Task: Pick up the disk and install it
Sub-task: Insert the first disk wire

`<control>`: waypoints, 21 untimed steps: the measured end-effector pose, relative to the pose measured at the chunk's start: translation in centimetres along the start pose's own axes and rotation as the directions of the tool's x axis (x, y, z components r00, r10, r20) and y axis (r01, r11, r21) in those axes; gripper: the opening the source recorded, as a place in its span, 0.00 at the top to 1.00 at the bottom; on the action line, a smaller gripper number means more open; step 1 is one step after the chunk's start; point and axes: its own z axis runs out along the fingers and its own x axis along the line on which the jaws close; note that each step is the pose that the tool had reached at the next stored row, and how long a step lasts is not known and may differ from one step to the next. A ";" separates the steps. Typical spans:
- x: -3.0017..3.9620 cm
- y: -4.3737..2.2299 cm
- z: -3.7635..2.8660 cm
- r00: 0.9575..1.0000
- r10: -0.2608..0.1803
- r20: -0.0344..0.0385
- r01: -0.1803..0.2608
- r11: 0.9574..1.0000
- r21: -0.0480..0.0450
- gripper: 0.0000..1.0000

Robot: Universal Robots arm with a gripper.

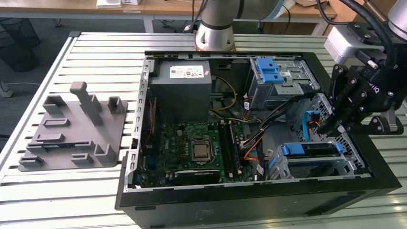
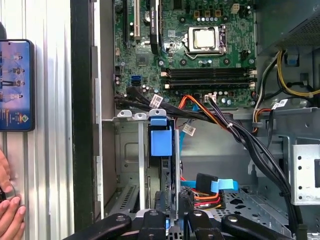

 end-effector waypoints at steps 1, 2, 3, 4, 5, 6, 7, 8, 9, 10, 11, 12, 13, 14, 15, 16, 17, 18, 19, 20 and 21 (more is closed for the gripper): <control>-0.05 0.00 0.01 1.000 0.000 0.000 0.000 1.000 0.000 0.75; -0.11 0.00 0.03 1.000 0.000 0.000 0.000 1.000 0.000 0.75; -0.18 -0.01 0.04 1.000 0.000 0.000 0.000 1.000 0.000 0.75; -0.24 0.00 0.05 1.000 0.000 0.000 0.000 1.000 0.000 0.75; -0.31 0.00 0.08 1.000 0.000 0.000 0.000 1.000 0.000 0.75; -0.37 0.00 0.12 1.000 0.000 0.000 0.000 1.000 0.000 0.75; -0.43 0.00 0.15 1.000 0.000 0.000 0.000 1.000 0.000 0.75; -0.48 0.00 0.20 1.000 0.000 0.000 0.000 1.000 0.000 0.75; -0.53 0.00 0.24 1.000 0.000 0.000 0.000 1.000 0.000 0.75; -0.59 0.01 0.27 1.000 0.000 0.000 0.000 1.000 0.000 0.75; -0.65 0.01 0.30 1.000 0.000 0.000 0.000 1.000 0.000 0.75; -0.73 0.01 0.34 1.000 0.000 0.000 0.000 1.000 0.000 0.75; -0.80 0.01 0.37 1.000 0.000 0.000 0.000 1.000 0.000 0.75; -0.87 0.01 0.42 1.000 0.000 0.000 0.000 1.000 0.000 0.75; -0.94 0.02 0.47 1.000 0.000 0.000 0.000 1.000 0.000 0.75; -1.01 0.02 0.53 1.000 0.000 0.000 0.000 1.000 0.000 0.75; -1.07 0.02 0.60 1.000 0.000 0.000 0.000 1.000 0.000 0.75; -1.13 0.02 0.65 1.000 0.000 0.000 0.000 1.000 0.000 0.75; -1.19 0.02 0.71 1.000 0.000 0.000 0.000 1.000 0.000 0.75; -1.23 0.02 0.74 1.000 0.000 0.000 0.000 1.000 0.000 0.75; -1.25 0.02 0.76 1.000 0.000 0.001 0.000 1.000 0.000 0.75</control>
